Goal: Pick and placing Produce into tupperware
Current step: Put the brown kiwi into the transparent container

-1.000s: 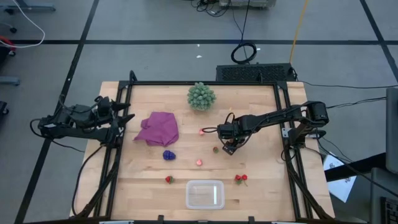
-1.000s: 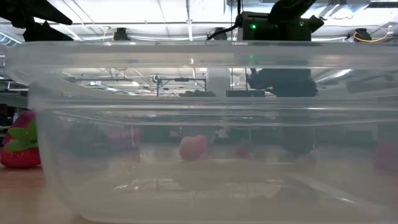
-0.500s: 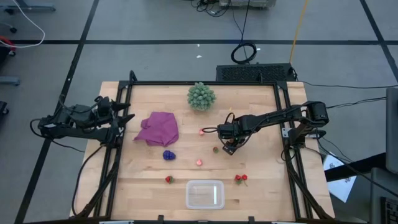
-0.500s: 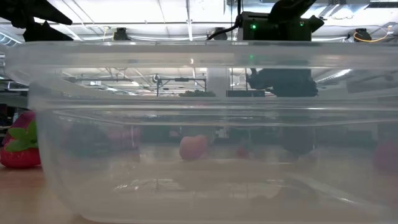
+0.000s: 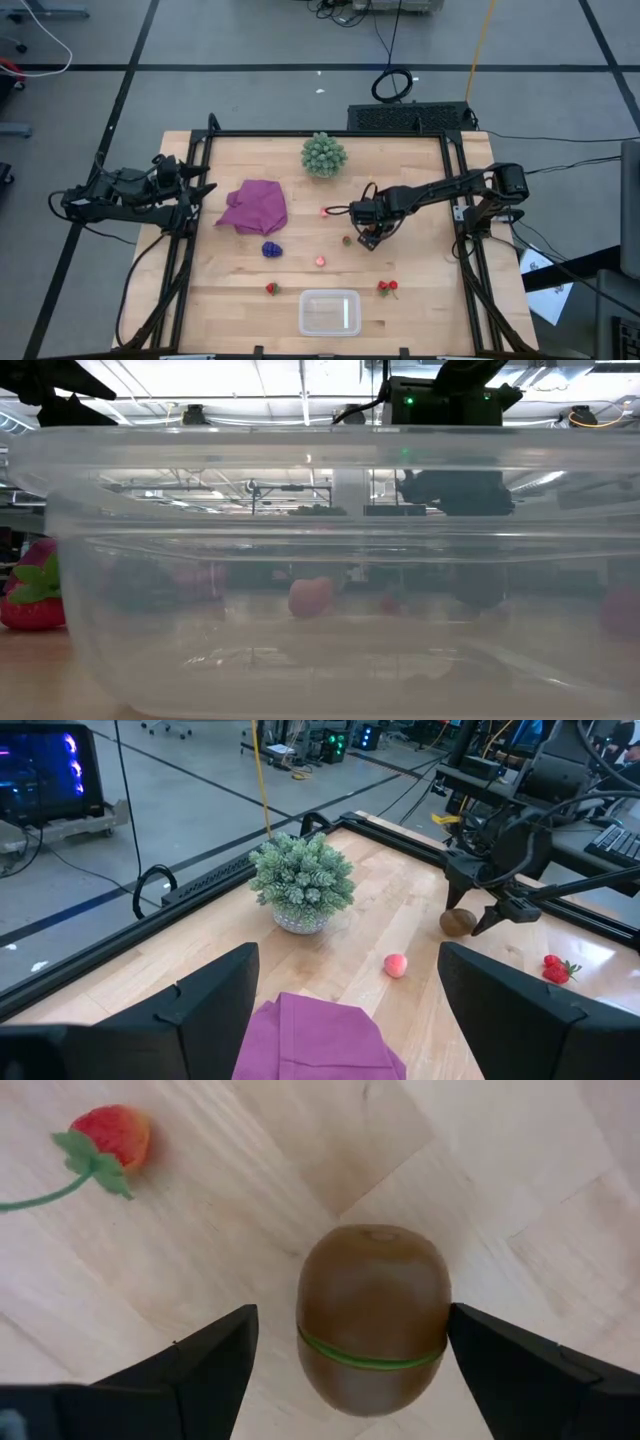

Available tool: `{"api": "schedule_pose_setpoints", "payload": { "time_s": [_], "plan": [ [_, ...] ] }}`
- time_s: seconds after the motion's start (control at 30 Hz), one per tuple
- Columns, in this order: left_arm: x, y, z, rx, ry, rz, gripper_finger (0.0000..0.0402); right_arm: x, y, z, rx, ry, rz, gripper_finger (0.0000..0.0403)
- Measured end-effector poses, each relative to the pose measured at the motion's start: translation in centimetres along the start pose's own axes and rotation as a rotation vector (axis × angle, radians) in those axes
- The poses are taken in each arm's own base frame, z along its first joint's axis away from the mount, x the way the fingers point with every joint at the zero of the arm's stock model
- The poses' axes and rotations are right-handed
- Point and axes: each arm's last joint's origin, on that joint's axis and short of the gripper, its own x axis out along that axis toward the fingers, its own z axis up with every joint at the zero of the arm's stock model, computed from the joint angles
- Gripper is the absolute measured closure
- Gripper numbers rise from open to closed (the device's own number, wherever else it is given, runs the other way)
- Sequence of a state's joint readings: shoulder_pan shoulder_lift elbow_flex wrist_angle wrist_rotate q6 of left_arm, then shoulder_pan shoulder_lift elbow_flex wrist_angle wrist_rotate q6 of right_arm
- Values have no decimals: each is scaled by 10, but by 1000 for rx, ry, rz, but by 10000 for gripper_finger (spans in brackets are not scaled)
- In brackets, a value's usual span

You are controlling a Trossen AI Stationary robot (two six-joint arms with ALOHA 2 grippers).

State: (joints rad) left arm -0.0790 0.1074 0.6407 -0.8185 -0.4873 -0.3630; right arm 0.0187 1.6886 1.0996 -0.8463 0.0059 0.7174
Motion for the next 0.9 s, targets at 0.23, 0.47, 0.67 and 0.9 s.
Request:
{"api": "schedule_pose_setpoints", "payload": {
  "time_s": [0.23, 0.47, 0.67, 0.9],
  "plan": [
    [0, -1, 0, -1, 10, -27, 89, 0, 0, 0, -5, -5, -8, 85],
    [0, -1, -1, -2, 19, -51, 89, 14, -5, -6, 3, -12, -9, 85],
    [0, -2, 0, -4, 12, -49, 89, 20, -7, -10, 20, 12, 5, 85],
    [0, -1, 0, -4, 9, -43, 89, 20, -4, -6, -9, -26, 38, 85]
  ]
}}
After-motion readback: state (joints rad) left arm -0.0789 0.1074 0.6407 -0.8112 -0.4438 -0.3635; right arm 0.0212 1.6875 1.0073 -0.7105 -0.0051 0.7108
